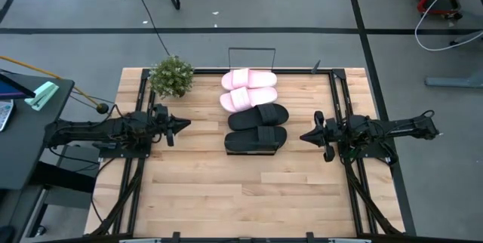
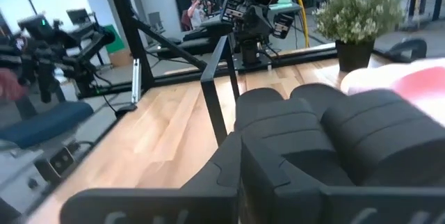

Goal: Pick and place slides into the shelf
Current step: Return to Home Position

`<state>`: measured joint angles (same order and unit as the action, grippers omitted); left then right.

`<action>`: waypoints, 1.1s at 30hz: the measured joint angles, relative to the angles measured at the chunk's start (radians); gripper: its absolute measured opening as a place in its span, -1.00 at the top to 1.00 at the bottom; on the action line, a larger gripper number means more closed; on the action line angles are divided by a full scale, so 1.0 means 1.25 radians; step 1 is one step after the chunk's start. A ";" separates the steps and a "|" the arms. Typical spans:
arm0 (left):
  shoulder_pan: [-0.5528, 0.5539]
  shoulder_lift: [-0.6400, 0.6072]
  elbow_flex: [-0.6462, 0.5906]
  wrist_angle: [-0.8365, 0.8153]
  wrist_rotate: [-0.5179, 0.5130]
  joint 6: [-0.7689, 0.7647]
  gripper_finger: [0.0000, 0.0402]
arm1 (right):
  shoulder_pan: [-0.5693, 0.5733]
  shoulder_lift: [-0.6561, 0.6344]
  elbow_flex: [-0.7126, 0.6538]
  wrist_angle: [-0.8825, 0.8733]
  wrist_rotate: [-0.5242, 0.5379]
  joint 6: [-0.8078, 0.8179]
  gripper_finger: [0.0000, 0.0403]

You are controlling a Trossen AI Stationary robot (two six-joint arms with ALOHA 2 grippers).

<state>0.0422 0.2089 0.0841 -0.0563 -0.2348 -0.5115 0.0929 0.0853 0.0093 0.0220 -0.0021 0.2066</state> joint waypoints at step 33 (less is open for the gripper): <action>0.000 0.000 0.000 0.000 0.000 0.000 0.85 | 0.000 0.000 0.000 0.001 0.000 0.064 0.93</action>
<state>0.0422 0.2089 0.0837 -0.0566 -0.2344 -0.5114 0.0929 0.0853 0.0090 0.0227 -0.0021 0.2863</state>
